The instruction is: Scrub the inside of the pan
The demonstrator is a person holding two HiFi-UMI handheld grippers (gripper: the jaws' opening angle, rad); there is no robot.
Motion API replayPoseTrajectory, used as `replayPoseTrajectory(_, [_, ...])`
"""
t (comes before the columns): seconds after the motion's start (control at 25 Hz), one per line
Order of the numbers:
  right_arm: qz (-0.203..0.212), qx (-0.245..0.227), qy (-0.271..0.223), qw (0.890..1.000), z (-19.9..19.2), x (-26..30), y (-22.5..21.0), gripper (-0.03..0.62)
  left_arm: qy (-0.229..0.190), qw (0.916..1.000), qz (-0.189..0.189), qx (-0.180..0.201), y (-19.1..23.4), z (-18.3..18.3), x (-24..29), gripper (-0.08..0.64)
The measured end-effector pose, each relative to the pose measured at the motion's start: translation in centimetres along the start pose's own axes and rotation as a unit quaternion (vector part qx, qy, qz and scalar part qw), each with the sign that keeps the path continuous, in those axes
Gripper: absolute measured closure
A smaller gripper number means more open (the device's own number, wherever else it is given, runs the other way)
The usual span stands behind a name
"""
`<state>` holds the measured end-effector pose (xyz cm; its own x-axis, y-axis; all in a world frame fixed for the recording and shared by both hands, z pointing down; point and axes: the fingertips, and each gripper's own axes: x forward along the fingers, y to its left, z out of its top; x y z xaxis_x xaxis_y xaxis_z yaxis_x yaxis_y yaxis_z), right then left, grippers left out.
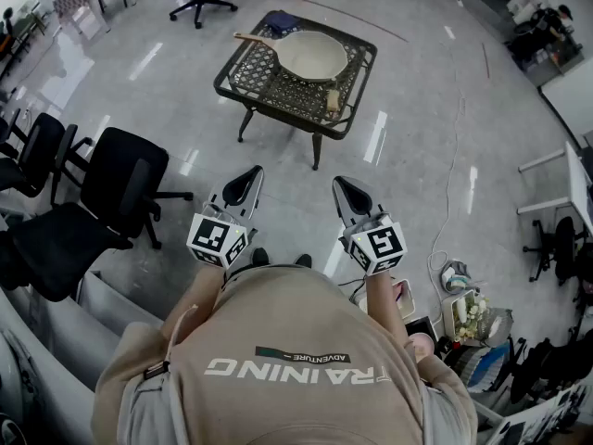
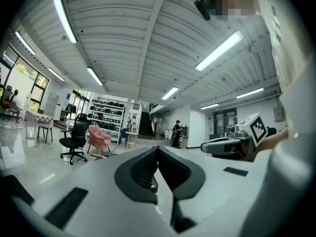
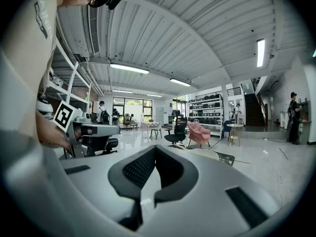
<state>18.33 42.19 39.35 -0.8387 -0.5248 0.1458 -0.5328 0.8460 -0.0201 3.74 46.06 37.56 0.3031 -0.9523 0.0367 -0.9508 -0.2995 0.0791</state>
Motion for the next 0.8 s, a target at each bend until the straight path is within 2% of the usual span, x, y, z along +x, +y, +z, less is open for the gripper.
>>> replayPoseTrajectory(0.16, [0.005, -0.021, 0.022, 1.0, 0.0, 0.7, 0.0, 0.575, 0.007, 0.9994, 0.007, -0.032, 0.2, -1.7, -1.0, 0.541])
replayPoseTrajectory(0.4, [0.002, -0.025, 0.027, 0.999, 0.9, 2.3, 0.4, 0.575, 0.02, 0.9992, 0.01, -0.034, 2.7, -1.8, -1.8, 0.541])
replayPoseTrajectory(0.8, [-0.044, -0.003, 0.042, 0.998, -0.4, 3.0, 2.2, 0.575, 0.029, 0.9978, -0.045, -0.04, 5.6, -2.6, -0.9, 0.541])
